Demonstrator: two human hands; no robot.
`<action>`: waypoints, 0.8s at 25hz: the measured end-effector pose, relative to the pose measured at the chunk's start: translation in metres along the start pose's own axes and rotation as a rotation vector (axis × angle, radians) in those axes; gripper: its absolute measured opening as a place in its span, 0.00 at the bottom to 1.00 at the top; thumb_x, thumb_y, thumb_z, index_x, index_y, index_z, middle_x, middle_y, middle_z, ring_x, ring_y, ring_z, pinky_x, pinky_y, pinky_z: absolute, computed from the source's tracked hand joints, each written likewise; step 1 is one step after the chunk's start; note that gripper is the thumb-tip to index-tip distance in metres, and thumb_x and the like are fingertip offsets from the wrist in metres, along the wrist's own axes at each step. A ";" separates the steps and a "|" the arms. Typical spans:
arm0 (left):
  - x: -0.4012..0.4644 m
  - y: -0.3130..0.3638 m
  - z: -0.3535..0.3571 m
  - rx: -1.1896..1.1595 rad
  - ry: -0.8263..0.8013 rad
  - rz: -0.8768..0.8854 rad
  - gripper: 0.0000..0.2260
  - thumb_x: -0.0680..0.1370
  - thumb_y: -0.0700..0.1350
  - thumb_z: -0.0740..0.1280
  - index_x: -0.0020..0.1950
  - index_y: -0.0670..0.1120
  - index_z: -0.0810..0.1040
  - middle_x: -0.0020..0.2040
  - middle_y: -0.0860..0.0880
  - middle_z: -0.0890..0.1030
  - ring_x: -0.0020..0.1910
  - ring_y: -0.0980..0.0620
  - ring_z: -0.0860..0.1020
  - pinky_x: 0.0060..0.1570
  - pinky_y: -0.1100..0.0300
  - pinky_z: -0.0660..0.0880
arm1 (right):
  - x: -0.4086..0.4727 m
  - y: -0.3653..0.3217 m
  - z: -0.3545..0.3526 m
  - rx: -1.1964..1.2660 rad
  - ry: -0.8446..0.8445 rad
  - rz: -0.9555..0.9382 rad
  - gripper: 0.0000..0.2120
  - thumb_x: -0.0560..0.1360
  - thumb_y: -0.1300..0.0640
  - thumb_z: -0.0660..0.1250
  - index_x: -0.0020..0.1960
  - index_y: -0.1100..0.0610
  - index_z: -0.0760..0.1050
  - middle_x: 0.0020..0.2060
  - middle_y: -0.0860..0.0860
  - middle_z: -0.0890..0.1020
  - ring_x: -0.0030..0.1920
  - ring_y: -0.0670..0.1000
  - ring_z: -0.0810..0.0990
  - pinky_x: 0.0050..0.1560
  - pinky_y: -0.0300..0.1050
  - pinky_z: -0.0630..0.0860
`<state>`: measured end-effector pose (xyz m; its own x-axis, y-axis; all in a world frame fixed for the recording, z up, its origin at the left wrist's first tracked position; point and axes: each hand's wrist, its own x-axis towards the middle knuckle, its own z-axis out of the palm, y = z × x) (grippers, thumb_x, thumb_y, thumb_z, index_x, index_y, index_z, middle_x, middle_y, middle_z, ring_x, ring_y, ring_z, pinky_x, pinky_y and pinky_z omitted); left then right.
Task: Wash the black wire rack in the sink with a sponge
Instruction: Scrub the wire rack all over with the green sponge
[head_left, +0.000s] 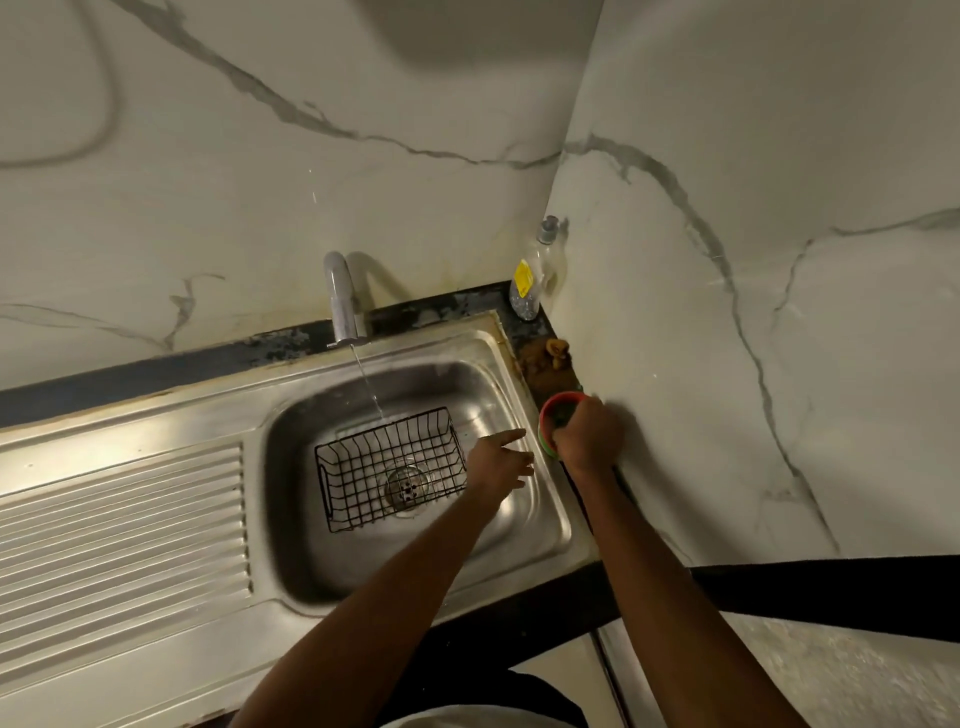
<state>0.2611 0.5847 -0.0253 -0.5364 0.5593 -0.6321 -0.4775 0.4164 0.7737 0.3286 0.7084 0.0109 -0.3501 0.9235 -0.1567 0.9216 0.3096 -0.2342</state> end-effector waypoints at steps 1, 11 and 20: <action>0.000 0.001 0.004 0.007 -0.003 0.004 0.23 0.75 0.32 0.72 0.69 0.45 0.79 0.47 0.38 0.87 0.40 0.47 0.85 0.36 0.57 0.81 | 0.000 0.001 0.000 -0.030 -0.005 -0.008 0.27 0.72 0.47 0.77 0.64 0.60 0.77 0.57 0.57 0.83 0.57 0.58 0.82 0.55 0.52 0.80; 0.002 0.000 0.020 0.008 -0.024 0.024 0.27 0.73 0.31 0.71 0.73 0.44 0.77 0.47 0.36 0.87 0.42 0.46 0.85 0.47 0.49 0.85 | 0.006 0.014 -0.017 0.162 -0.161 0.080 0.31 0.66 0.41 0.79 0.62 0.57 0.79 0.53 0.54 0.84 0.51 0.56 0.84 0.44 0.46 0.81; 0.000 0.016 0.023 -0.022 -0.078 0.039 0.19 0.78 0.28 0.66 0.67 0.39 0.81 0.47 0.37 0.87 0.39 0.44 0.85 0.37 0.55 0.84 | 0.003 0.023 -0.014 0.628 -0.309 0.015 0.22 0.67 0.53 0.81 0.59 0.52 0.81 0.50 0.49 0.83 0.49 0.50 0.82 0.50 0.49 0.83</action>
<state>0.2697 0.6082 -0.0122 -0.4996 0.6293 -0.5953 -0.4731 0.3775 0.7961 0.3511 0.7212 0.0183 -0.4557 0.7912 -0.4078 0.6876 0.0219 -0.7258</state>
